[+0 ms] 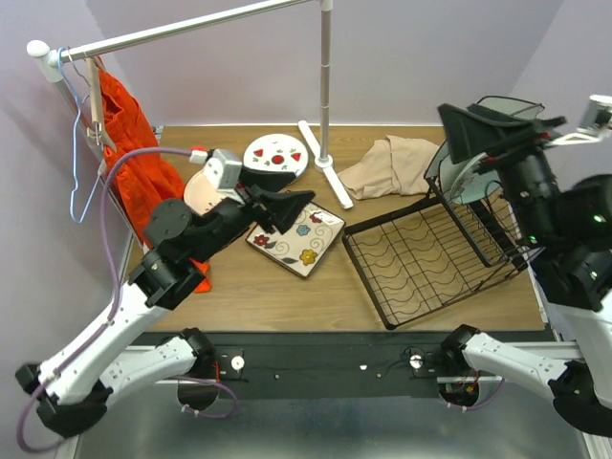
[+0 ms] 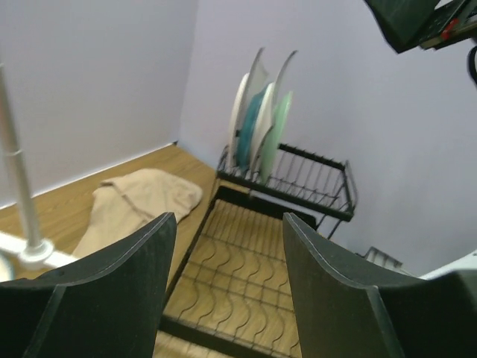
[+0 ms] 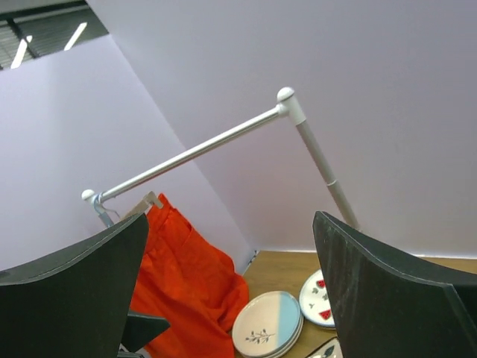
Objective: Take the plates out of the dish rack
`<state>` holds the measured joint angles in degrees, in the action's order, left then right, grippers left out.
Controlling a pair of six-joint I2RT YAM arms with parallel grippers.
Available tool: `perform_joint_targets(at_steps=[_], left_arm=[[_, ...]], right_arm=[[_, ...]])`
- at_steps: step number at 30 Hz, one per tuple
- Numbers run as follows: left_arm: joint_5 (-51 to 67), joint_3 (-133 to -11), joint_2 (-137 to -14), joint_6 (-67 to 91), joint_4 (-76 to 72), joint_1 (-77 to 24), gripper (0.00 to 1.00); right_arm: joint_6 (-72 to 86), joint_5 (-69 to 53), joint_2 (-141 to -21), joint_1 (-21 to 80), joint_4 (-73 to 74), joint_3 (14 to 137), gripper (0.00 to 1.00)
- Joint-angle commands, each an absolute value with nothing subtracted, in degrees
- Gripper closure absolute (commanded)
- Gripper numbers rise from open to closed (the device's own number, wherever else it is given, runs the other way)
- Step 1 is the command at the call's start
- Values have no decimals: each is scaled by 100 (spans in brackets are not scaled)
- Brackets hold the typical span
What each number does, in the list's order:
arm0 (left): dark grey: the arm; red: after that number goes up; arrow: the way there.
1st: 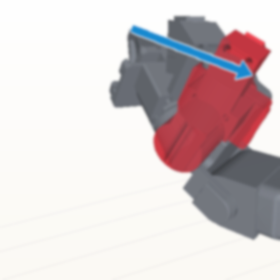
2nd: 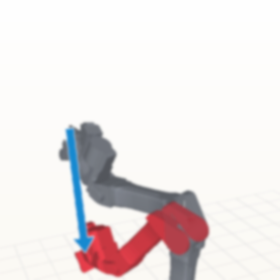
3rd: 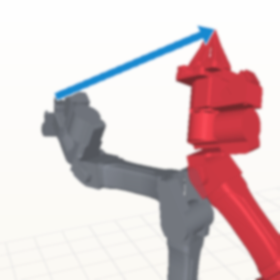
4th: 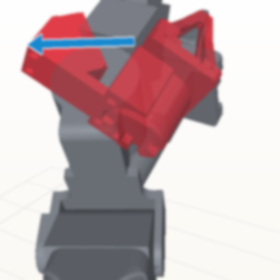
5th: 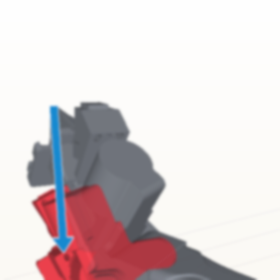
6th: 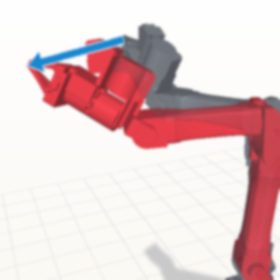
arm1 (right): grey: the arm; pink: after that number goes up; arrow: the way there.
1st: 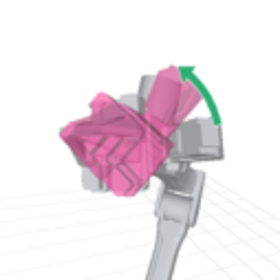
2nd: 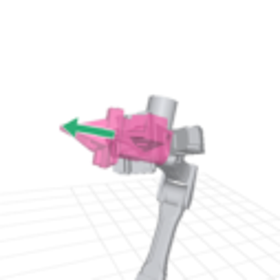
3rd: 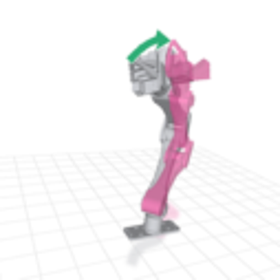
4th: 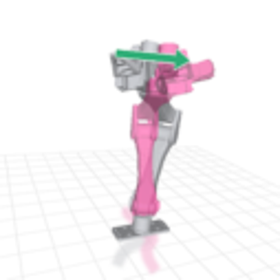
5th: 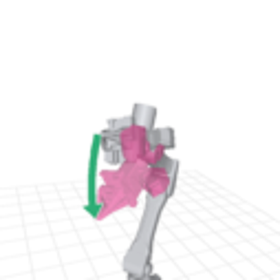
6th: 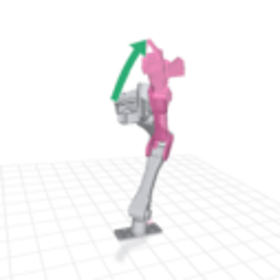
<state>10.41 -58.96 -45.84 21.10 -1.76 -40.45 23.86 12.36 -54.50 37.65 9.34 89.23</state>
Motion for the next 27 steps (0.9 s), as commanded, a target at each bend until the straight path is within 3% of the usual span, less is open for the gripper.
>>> perform_joint_targets(at_steps=[1, 11, 19, 27], left_arm=[[-330, -6668, -5525, 1654, -457, -5438, 32], [-1713, -8515, -8005, 599, -782, -6898, 32], [-2320, -10114, -9735, 26, -941, -7189, 37], [-2539, -10793, -10652, -404, -1150, -7286, 39]], right_arm=[[2004, 1924, -4783, 3762, 1116, 9009, 0], [1793, 2223, -3472, 3762, 1125, 8886, 0], [1635, 2602, -3068, 3762, 1143, 8482, 0], [1731, 2505, -2866, 3762, 1143, 8350, 0]])
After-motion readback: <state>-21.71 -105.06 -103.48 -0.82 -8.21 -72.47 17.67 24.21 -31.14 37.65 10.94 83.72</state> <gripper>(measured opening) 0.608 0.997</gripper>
